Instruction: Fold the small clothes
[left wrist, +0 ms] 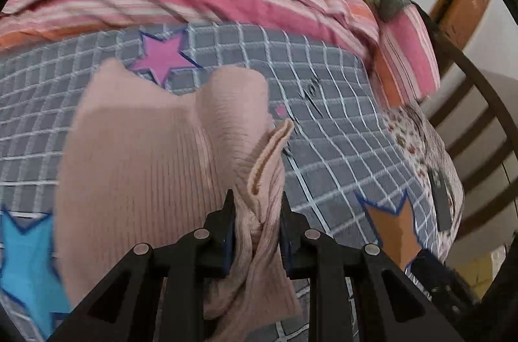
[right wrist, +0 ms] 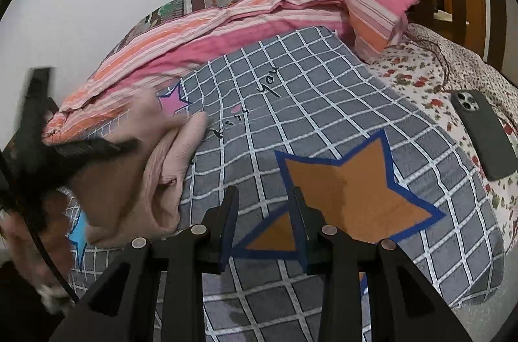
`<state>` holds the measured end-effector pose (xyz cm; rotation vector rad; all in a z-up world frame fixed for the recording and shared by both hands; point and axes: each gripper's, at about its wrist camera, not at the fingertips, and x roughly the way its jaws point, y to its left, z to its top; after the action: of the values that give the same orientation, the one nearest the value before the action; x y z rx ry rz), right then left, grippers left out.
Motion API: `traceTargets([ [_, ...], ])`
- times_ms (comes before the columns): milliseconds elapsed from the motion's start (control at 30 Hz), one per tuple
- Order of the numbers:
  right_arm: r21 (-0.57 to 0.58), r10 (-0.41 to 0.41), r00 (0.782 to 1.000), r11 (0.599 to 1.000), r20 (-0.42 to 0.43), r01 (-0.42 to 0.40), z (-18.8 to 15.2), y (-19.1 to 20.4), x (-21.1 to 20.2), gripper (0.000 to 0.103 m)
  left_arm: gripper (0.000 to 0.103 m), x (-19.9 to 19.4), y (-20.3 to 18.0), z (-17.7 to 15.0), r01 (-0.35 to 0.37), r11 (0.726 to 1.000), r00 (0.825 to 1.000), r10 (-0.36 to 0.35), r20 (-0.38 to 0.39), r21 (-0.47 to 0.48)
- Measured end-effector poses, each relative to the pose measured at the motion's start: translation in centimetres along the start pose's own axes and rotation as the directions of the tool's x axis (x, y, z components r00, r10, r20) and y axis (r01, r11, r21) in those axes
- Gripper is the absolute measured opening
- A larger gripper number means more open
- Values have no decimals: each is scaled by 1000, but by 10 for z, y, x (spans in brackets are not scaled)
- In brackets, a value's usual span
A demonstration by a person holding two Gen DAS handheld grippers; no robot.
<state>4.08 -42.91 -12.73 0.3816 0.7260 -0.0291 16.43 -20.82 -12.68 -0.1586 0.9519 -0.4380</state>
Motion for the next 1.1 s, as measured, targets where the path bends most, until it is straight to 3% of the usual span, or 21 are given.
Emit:
traceTargets([
  [67, -11, 16, 1000, 1000, -4, -16, -3, 2, -4, 33, 28, -12, 7, 1, 61, 998, 998, -61, 18, -7],
  [133, -29, 54, 999, 998, -1, -54, -3, 8, -7, 33, 30, -34, 25, 5, 182, 983, 983, -181, 40, -36],
  [167, -39, 79, 997, 996, -5, -79, -1, 12, -7, 34, 37, -49, 37, 7, 245, 968, 968, -242, 68, -55],
  [233, -55, 135, 991, 989, -20, -136, 5, 24, -6, 40, 52, -74, 53, 7, 274, 960, 956, -266, 123, -53],
  [267, -60, 170, 985, 983, -20, -171, 9, 31, -5, 43, 58, -89, 62, 4, 259, 965, 955, -251, 160, -35],
  [333, -73, 243, 970, 967, -2, -243, 15, 49, -4, 51, 59, -108, 76, -4, 188, 982, 964, -184, 191, -6],
  [400, -77, 315, 949, 946, 3, -313, 19, 64, 0, 62, 64, -118, 91, -14, 118, 993, 974, -119, 191, 16],
  [567, -44, 366, 930, 929, -28, -367, 18, 98, 33, 63, 64, -111, 137, -46, 29, 1000, 994, -29, 106, 3],
  [633, -44, 342, 939, 938, -41, -343, 17, 108, 49, 54, 64, -104, 152, -57, 24, 999, 997, -23, 71, -24],
  [700, -61, 302, 951, 950, -66, -306, 14, 116, 63, 13, 64, -101, 161, -64, 42, 998, 997, -39, 61, -53],
  [733, -76, 282, 956, 955, -81, -288, 12, 118, 70, 9, 64, -100, 167, -67, 54, 996, 997, -50, 60, -69],
  [833, -95, 220, 974, 970, -57, -224, 3, 111, 76, 6, 64, -102, 178, -69, 75, 993, 995, -69, 75, -90],
  [1033, -86, 160, 980, 982, -120, -171, -16, 94, 85, 6, 64, -104, 188, -59, 112, 989, 988, -100, 114, -102],
  [1067, -79, 165, 979, 981, -116, -174, -14, 94, 82, 7, 64, -104, 189, -57, 120, 987, 987, -107, 121, -105],
  [1100, -73, 171, 979, 981, -108, -179, -11, 94, 78, 14, 64, -102, 188, -52, 127, 986, 985, -113, 126, -106],
])
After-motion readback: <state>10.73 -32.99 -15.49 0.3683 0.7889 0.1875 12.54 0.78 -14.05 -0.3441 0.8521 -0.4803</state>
